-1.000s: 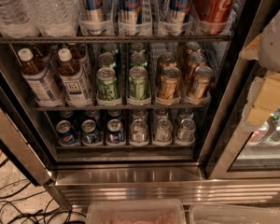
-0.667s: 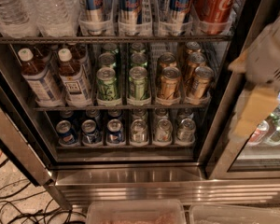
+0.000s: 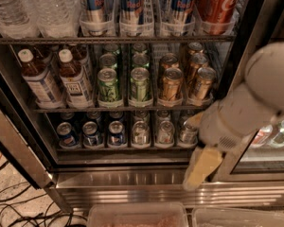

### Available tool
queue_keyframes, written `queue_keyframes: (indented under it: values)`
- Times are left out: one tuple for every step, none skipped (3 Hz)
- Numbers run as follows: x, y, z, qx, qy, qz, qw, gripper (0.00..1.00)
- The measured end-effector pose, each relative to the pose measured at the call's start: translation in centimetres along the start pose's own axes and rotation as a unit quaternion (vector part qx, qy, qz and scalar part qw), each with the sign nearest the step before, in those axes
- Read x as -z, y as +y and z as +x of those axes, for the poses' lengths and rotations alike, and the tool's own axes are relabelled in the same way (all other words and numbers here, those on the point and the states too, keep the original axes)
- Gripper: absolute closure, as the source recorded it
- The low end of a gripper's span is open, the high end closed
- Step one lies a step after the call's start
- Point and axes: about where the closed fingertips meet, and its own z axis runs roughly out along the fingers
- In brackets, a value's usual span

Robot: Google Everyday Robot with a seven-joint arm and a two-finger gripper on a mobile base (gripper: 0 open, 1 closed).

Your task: Pick blue plastic bottle from middle shelf of fridge

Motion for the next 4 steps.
queue_keyframes:
  values:
    - [-3.9,2.1,-1.0,0.004,-0.098,-0.011,0.9951,0.0]
    - [-4.1,4.3,-3.9,0.021,-0.203,-0.011,0.9789,0.0]
    - [-2.4,6.4,-8.4,0.04,-0.315,-0.023,0.9479,0.0]
    - [-1.1,7.0,-10.8,0.034,-0.353,-0.03,0.9347,0.0]
